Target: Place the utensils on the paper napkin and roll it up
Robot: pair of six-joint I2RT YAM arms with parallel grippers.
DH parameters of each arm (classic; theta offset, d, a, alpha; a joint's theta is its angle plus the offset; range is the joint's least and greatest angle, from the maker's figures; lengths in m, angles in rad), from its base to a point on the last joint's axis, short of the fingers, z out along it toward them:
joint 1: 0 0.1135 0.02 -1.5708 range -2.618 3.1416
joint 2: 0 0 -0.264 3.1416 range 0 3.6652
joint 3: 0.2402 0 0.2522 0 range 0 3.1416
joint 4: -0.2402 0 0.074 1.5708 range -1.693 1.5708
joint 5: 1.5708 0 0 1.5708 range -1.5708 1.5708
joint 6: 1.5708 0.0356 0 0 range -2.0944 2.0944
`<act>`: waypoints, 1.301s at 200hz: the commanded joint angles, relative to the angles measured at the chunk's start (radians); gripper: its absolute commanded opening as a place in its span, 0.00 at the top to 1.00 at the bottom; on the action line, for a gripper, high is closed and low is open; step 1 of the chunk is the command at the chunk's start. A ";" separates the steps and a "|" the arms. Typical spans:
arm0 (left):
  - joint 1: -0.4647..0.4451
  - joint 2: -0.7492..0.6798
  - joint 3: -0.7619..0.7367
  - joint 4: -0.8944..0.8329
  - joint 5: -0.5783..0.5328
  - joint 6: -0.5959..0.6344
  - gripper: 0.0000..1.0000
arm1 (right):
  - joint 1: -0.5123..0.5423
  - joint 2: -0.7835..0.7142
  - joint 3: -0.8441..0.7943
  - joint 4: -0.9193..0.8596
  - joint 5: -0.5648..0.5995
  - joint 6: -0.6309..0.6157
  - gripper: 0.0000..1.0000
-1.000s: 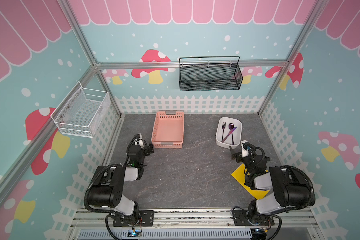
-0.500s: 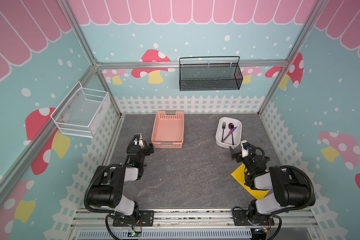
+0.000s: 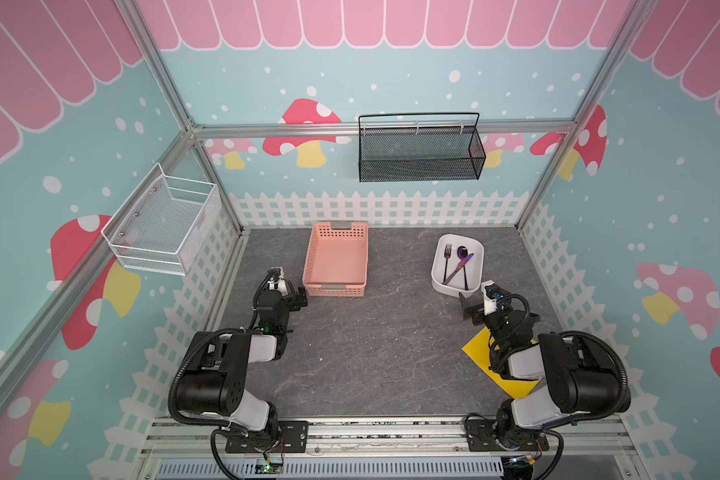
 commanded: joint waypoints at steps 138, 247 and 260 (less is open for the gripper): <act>-0.157 -0.190 0.104 -0.301 -0.281 0.065 0.00 | 0.001 -0.176 0.130 -0.353 0.242 0.075 0.01; -0.150 -0.417 0.525 -1.124 -0.223 -0.245 0.00 | -0.001 -0.411 0.344 -0.993 0.306 0.227 0.01; -0.124 -0.413 0.585 -1.206 -0.169 -0.242 0.00 | -0.001 -0.433 0.363 -1.064 0.304 0.262 0.01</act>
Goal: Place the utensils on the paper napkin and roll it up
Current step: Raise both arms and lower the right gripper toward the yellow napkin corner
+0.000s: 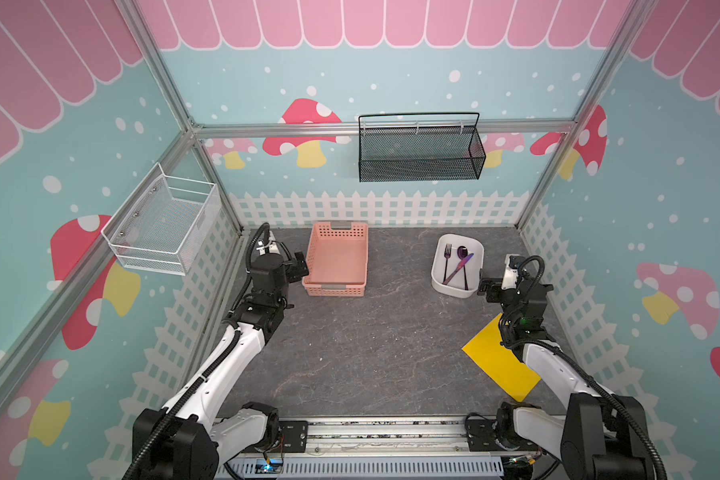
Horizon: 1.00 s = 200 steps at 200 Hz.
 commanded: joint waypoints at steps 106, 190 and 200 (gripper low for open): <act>0.112 0.078 0.103 -0.335 0.280 -0.001 0.00 | -0.002 0.111 0.282 -0.571 -0.069 0.172 0.01; 0.111 0.138 0.119 -0.366 0.327 -0.001 0.00 | -0.001 0.264 0.298 -0.824 -0.104 0.259 0.03; 0.110 0.141 0.118 -0.365 0.329 -0.003 0.00 | 0.002 0.264 0.285 -0.857 -0.133 0.267 0.03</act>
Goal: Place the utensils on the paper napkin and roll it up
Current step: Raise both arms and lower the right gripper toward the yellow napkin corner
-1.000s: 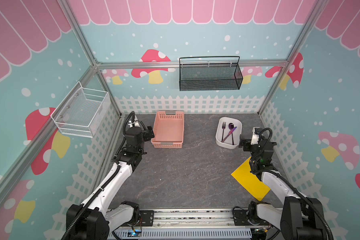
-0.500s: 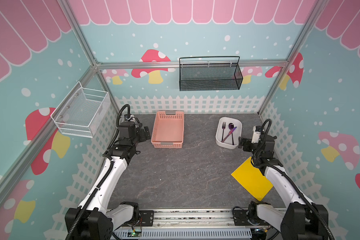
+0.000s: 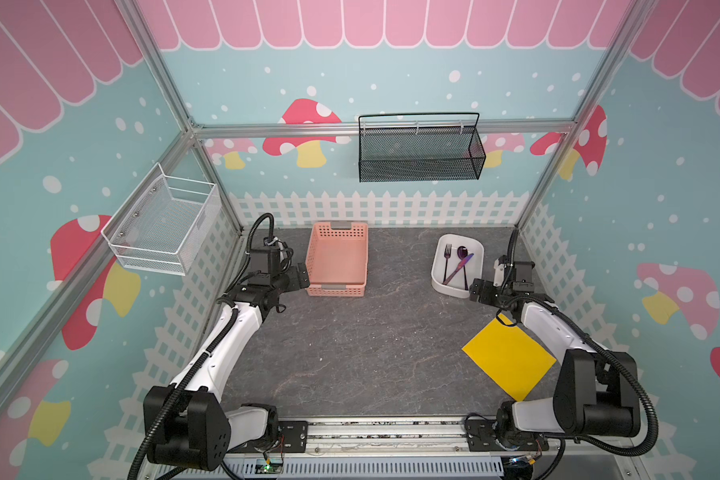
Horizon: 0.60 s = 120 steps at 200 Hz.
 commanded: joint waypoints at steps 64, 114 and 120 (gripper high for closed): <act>0.002 0.021 0.009 -0.025 0.068 -0.034 0.00 | 0.090 -0.084 -0.172 -0.162 -0.203 0.146 0.03; 0.002 0.023 0.012 -0.039 0.057 -0.038 0.00 | 0.156 -0.110 -0.233 -0.159 -0.204 0.208 0.03; 0.002 0.021 0.011 -0.038 0.051 -0.038 0.00 | 0.161 -0.117 -0.237 -0.158 -0.203 0.213 0.03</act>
